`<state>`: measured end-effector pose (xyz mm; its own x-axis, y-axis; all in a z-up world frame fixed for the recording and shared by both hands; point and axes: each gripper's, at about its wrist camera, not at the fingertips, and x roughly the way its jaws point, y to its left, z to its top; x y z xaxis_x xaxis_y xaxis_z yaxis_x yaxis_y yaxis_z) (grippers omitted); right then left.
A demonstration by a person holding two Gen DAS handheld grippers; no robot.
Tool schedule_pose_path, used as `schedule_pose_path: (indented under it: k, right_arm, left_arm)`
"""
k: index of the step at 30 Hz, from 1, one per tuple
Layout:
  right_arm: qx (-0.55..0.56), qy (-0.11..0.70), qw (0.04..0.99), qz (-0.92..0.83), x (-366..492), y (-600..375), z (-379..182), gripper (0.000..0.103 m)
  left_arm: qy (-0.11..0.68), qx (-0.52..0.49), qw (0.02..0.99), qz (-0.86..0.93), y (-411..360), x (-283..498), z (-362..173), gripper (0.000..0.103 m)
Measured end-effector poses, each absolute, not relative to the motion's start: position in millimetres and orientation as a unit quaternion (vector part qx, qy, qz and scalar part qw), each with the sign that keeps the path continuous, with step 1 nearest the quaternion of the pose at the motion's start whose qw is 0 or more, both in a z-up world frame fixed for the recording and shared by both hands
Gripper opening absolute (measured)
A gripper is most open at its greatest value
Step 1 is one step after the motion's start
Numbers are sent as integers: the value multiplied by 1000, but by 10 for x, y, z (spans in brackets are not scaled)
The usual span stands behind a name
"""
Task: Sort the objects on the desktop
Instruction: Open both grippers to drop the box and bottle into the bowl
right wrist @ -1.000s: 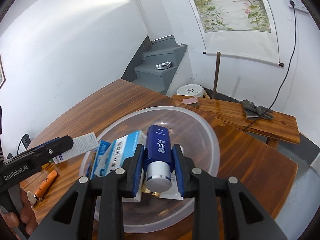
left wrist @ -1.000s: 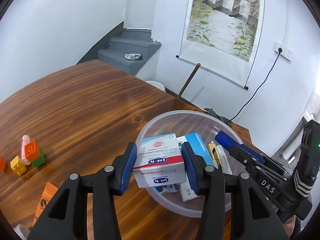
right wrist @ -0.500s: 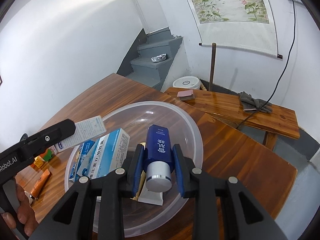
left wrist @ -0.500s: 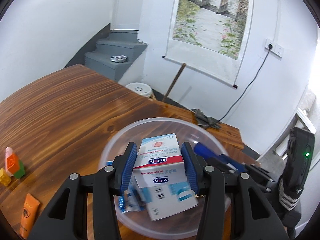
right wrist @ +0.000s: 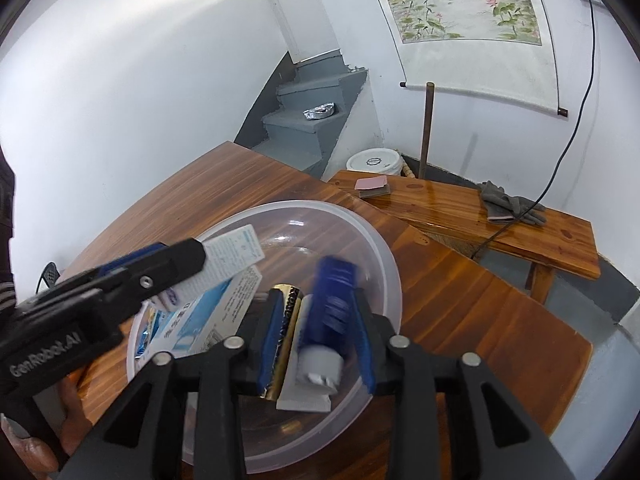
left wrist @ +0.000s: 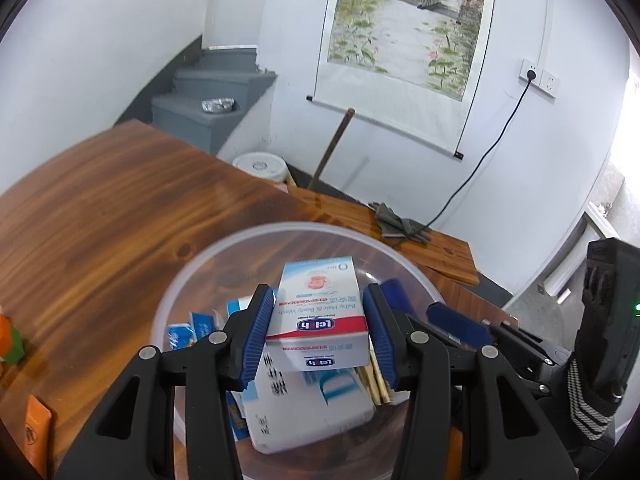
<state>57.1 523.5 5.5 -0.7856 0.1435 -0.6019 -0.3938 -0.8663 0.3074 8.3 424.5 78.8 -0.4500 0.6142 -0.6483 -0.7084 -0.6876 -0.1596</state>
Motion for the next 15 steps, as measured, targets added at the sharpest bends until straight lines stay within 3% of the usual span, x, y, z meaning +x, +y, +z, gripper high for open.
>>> schedule_pose_path:
  k: [3,15]
  right_arm:
    - [-288,205,143,924,583,5188,78,57]
    - [-292,198,147,924,586,5118,104,58]
  left_arm:
    - [64,-359,392,844,4243,69,755,50]
    - [68,-366,376,849,4107,67,750,50]
